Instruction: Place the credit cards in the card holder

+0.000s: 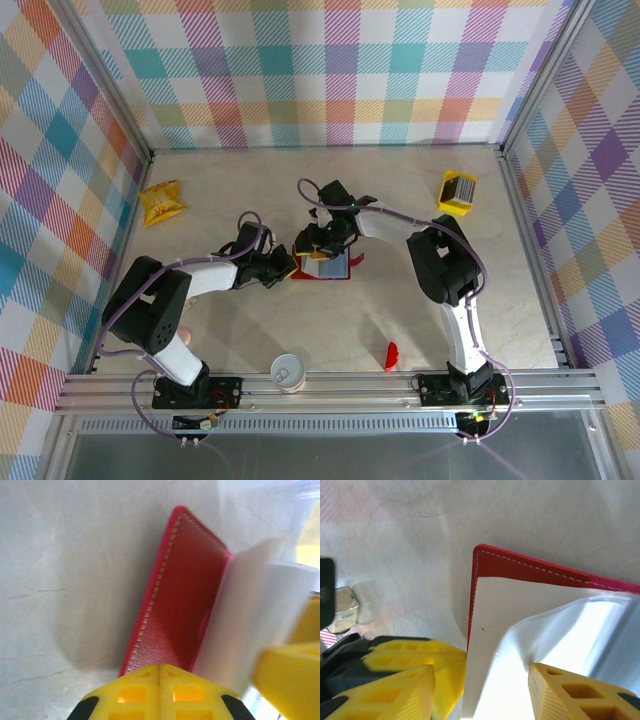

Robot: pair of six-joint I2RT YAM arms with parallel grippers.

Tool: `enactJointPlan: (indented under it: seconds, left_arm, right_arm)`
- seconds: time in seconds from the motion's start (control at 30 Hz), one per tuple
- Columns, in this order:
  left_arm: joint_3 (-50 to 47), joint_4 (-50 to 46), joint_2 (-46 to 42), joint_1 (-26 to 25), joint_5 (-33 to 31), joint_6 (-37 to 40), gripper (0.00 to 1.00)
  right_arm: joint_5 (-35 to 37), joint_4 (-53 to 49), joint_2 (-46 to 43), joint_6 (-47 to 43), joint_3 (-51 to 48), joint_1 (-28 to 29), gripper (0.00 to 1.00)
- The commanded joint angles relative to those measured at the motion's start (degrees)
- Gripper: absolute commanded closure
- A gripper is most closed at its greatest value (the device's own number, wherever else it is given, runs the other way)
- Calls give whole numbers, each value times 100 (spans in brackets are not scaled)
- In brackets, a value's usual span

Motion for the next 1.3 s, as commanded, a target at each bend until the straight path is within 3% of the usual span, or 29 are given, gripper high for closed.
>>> enactJointPlan:
  seconds: [0.0, 0.43, 1.07, 1.27]
  left_arm:
    - [-61, -234, -330, 23, -59, 52, 100]
    - [-369, 21, -525, 46, 32, -145, 100]
    - [-311, 766, 394, -113, 69, -269, 100]
    - [-355, 649, 454, -113, -40, -272, 100]
  right_arm:
    - [-135, 106, 182, 160, 240, 52, 48]
    - [-130, 294, 459, 472, 264, 63, 48]
    - [-77, 136, 254, 345, 316, 60, 47]
    - [626, -351, -423, 102, 196, -29, 47]
